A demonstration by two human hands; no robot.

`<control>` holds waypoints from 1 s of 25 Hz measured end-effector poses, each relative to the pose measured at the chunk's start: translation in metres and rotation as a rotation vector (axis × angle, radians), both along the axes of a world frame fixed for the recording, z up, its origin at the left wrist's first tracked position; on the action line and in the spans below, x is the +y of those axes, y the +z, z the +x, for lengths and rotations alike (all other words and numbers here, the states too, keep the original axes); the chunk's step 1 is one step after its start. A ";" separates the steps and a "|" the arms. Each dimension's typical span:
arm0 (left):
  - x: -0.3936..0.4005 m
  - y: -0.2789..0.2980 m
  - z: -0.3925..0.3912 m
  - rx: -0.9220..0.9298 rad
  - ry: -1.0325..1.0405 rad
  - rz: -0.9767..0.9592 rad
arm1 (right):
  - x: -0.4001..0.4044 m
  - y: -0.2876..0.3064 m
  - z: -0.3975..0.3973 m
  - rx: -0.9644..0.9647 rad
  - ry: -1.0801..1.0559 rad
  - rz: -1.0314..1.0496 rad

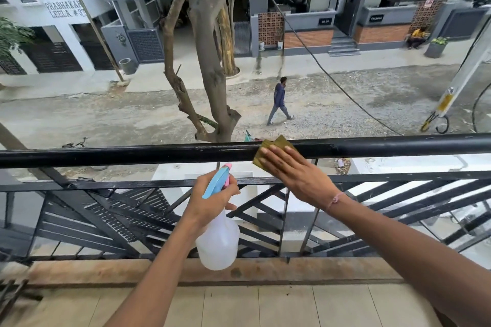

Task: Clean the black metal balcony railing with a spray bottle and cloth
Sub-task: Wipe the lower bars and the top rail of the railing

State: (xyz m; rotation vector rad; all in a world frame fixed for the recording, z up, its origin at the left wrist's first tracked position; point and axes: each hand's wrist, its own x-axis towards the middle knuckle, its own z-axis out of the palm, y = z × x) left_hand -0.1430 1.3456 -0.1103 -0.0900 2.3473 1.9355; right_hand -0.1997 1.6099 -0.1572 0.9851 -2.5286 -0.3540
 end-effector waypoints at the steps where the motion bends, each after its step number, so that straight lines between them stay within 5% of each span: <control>1: 0.007 0.001 -0.001 0.000 -0.008 -0.003 | 0.009 0.004 0.004 -0.018 -0.037 -0.023; 5: 0.032 0.000 -0.007 -0.002 -0.062 -0.018 | 0.037 0.031 0.000 -0.150 -0.361 -0.288; 10: 0.049 -0.001 -0.009 -0.032 -0.074 0.005 | 0.060 0.077 -0.039 -0.564 -0.555 -0.563; 14: 0.051 -0.006 -0.009 -0.058 -0.051 0.032 | 0.020 0.021 0.003 -0.302 -0.512 -0.874; 19: 0.048 -0.003 -0.012 -0.035 -0.032 0.017 | -0.050 -0.011 0.026 -0.310 -0.700 -1.545; 21: 0.046 0.000 -0.012 -0.022 -0.021 -0.001 | -0.070 -0.006 0.017 -0.430 -0.770 -2.049; 23: 0.042 0.001 -0.011 -0.025 -0.011 0.000 | -0.077 -0.001 0.005 -0.487 -0.667 -2.493; 25: 0.034 0.003 -0.009 -0.025 -0.010 -0.001 | -0.076 0.009 -0.001 -0.517 -0.605 -2.653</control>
